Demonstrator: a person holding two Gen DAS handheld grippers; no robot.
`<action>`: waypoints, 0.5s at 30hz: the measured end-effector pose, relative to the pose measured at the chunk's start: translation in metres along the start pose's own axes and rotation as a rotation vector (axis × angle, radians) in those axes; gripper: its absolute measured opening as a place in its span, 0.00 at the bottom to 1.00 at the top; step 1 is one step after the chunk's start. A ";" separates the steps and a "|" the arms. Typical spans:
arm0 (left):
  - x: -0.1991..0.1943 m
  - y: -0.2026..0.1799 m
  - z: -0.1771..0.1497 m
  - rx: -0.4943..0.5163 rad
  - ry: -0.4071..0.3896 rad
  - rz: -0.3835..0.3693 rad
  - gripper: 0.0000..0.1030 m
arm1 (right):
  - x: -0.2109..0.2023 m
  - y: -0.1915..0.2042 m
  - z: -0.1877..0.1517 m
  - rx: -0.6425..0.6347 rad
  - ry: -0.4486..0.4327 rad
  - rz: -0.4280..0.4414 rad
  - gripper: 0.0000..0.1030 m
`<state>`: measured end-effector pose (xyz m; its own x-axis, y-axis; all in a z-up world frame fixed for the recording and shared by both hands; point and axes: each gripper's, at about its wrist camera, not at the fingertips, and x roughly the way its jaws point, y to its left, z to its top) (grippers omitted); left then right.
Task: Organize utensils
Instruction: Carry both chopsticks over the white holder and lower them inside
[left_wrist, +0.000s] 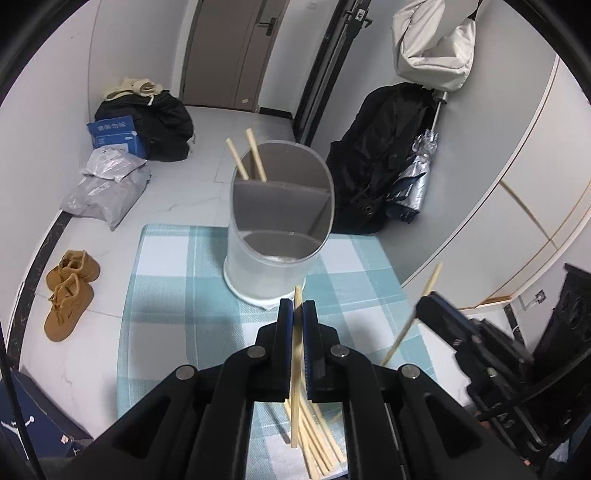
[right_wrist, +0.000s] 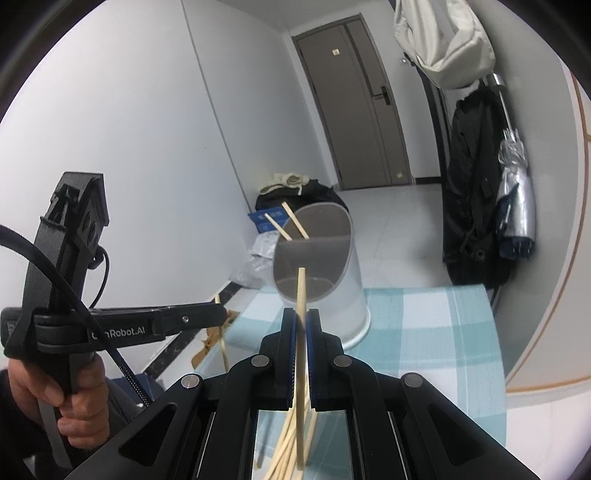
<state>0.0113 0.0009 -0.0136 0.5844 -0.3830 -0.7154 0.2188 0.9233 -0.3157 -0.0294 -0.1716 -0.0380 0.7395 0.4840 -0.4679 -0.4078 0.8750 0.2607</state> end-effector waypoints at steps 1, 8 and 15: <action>0.000 0.000 0.003 -0.008 0.006 -0.012 0.02 | 0.002 0.000 0.001 0.005 -0.001 -0.001 0.04; -0.010 -0.010 0.044 -0.037 0.029 -0.097 0.02 | 0.014 -0.004 0.014 0.054 -0.004 0.016 0.04; -0.028 -0.014 0.106 -0.013 -0.041 -0.123 0.02 | 0.009 -0.011 0.060 0.066 -0.060 0.034 0.04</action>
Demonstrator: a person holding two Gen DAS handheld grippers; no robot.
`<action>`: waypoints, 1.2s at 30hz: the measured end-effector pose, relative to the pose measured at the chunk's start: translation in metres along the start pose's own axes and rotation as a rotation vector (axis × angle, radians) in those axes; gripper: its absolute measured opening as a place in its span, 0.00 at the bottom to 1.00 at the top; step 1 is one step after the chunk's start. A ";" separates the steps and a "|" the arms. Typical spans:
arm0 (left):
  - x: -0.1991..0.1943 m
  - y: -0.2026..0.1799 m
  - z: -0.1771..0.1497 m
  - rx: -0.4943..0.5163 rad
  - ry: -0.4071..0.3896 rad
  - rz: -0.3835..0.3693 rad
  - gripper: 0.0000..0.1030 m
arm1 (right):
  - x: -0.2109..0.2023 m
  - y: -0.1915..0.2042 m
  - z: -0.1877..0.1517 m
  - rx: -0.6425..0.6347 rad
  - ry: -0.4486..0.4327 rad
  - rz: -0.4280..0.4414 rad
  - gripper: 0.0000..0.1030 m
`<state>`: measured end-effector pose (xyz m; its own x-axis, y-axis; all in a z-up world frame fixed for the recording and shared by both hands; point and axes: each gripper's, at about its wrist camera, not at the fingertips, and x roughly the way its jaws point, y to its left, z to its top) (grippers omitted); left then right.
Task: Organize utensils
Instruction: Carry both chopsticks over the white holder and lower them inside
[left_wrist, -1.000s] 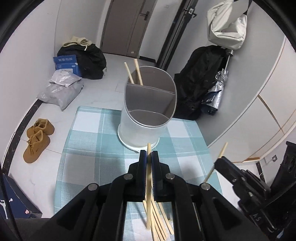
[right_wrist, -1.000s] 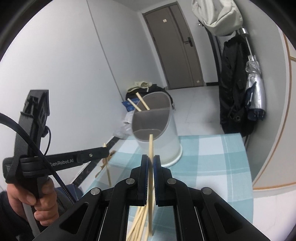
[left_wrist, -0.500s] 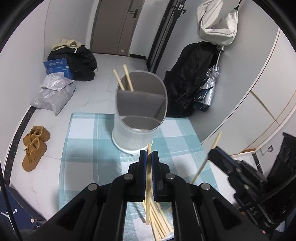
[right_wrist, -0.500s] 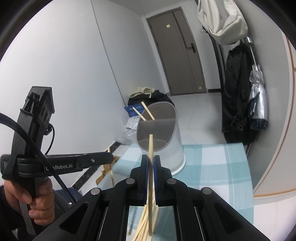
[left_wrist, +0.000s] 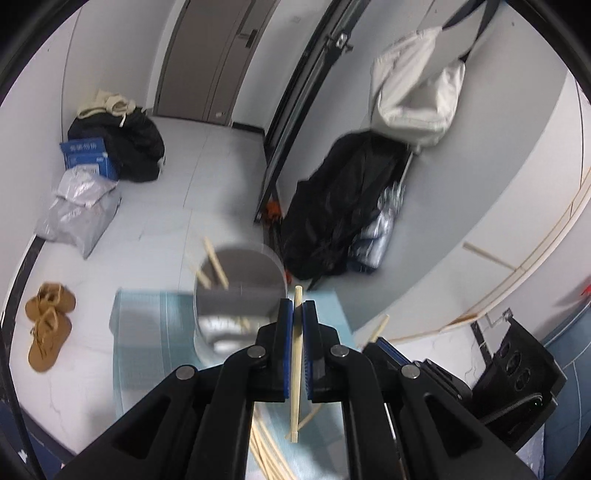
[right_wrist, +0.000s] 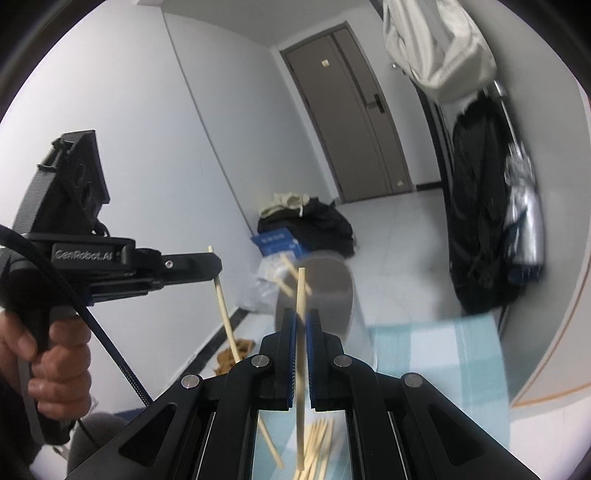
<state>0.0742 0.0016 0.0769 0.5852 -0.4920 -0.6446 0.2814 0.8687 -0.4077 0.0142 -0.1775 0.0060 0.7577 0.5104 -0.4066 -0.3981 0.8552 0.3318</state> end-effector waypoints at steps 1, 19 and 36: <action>0.000 0.001 0.008 -0.003 -0.007 -0.006 0.02 | 0.000 0.000 0.010 -0.005 -0.009 0.002 0.04; 0.031 0.050 0.104 -0.083 -0.151 0.076 0.02 | 0.074 -0.004 0.143 -0.120 -0.103 0.039 0.04; 0.054 0.064 0.079 -0.029 -0.153 0.071 0.02 | 0.123 -0.013 0.108 -0.190 -0.061 0.020 0.04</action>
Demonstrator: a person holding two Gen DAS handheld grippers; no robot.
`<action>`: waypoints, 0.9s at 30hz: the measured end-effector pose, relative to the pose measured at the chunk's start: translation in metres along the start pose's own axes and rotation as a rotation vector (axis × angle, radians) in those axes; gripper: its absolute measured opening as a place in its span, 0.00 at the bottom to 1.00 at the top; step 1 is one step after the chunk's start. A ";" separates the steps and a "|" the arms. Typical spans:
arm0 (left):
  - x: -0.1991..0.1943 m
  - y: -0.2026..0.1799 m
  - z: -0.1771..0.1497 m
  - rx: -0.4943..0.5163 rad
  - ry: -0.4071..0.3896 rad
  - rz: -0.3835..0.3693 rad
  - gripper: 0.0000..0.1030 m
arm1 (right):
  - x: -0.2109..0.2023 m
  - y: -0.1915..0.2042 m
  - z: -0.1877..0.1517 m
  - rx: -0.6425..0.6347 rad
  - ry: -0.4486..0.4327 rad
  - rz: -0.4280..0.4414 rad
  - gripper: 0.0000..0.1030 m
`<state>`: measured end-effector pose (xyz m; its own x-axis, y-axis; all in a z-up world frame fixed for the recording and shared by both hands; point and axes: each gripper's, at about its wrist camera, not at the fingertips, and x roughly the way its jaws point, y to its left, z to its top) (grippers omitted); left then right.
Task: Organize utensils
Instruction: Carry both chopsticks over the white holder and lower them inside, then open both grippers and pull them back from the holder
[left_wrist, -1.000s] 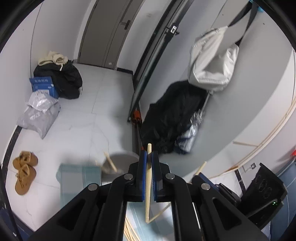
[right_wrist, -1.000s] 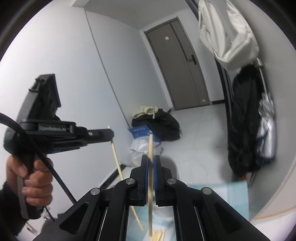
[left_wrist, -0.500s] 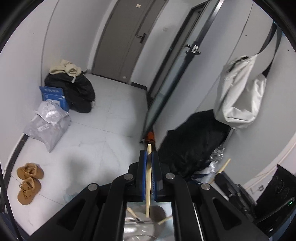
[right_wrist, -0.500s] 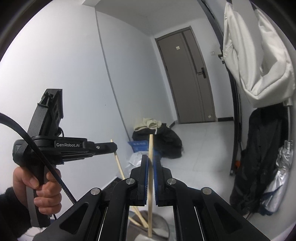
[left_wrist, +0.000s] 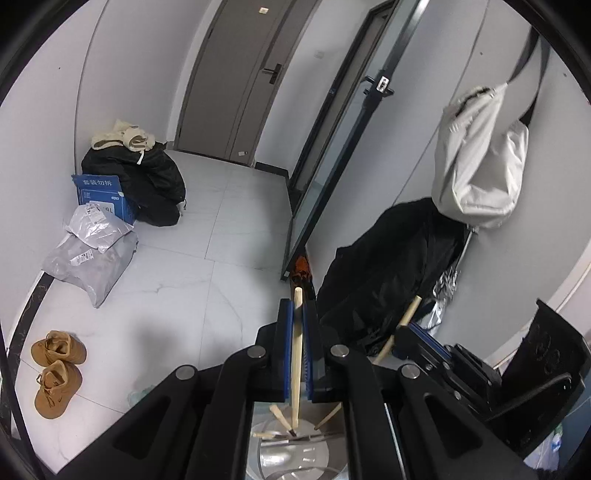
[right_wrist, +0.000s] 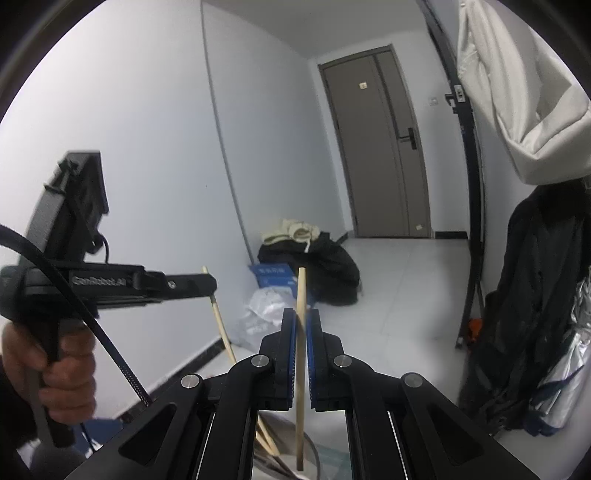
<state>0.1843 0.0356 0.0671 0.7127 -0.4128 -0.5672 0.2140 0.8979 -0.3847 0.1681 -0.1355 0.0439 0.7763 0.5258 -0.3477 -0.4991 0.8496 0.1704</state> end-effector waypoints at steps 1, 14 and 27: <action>0.000 -0.001 -0.003 0.005 0.002 -0.005 0.02 | 0.000 0.001 -0.003 -0.008 0.008 0.003 0.04; 0.005 -0.015 -0.024 0.071 0.108 0.031 0.02 | 0.010 0.000 -0.022 -0.015 0.146 0.106 0.08; -0.044 -0.021 -0.058 0.019 0.079 0.276 0.37 | -0.063 -0.006 -0.041 0.098 0.140 0.034 0.34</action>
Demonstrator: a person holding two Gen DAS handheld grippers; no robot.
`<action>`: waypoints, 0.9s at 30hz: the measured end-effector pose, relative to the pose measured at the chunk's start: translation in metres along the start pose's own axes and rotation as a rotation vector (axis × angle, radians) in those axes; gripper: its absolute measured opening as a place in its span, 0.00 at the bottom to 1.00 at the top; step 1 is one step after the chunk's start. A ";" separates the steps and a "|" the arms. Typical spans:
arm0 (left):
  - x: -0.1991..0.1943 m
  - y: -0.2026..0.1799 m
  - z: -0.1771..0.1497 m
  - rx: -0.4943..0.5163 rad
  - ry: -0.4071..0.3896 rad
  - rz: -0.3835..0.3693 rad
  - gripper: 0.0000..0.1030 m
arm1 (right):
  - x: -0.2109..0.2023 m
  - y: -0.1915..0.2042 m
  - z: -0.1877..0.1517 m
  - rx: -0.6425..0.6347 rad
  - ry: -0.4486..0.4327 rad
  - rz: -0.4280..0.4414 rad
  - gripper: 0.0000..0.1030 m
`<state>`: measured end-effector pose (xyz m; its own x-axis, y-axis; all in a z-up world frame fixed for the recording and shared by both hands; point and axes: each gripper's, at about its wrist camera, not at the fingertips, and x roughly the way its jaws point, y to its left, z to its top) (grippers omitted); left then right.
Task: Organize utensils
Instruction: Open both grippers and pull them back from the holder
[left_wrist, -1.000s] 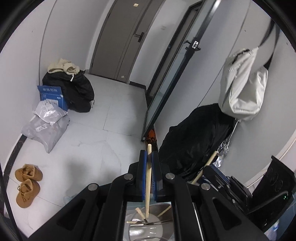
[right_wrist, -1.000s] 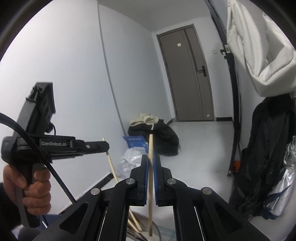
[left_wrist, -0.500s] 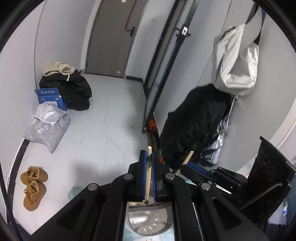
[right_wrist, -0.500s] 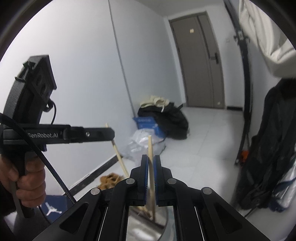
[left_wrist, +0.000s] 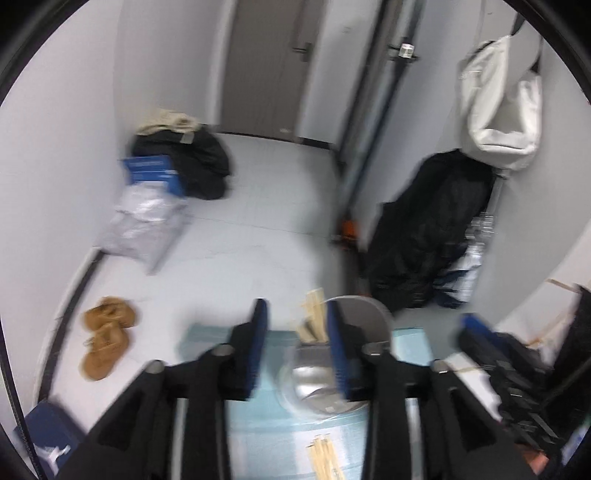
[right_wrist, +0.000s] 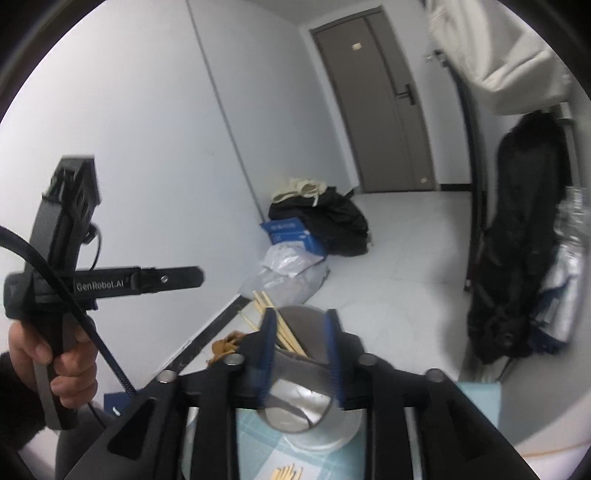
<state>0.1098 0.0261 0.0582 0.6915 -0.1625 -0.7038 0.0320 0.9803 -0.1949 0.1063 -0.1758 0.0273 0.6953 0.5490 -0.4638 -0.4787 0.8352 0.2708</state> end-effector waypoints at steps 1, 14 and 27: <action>-0.007 -0.001 -0.004 -0.010 -0.010 0.018 0.49 | -0.008 0.001 0.000 0.011 -0.007 -0.019 0.40; -0.083 -0.023 -0.040 -0.012 -0.196 0.042 0.84 | -0.095 0.042 -0.014 0.038 -0.109 -0.068 0.62; -0.081 -0.021 -0.101 0.024 -0.194 0.079 0.88 | -0.101 0.054 -0.082 0.055 -0.075 -0.125 0.70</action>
<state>-0.0199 0.0076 0.0497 0.8184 -0.0626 -0.5712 -0.0126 0.9919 -0.1267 -0.0337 -0.1889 0.0191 0.7866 0.4400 -0.4332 -0.3573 0.8965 0.2619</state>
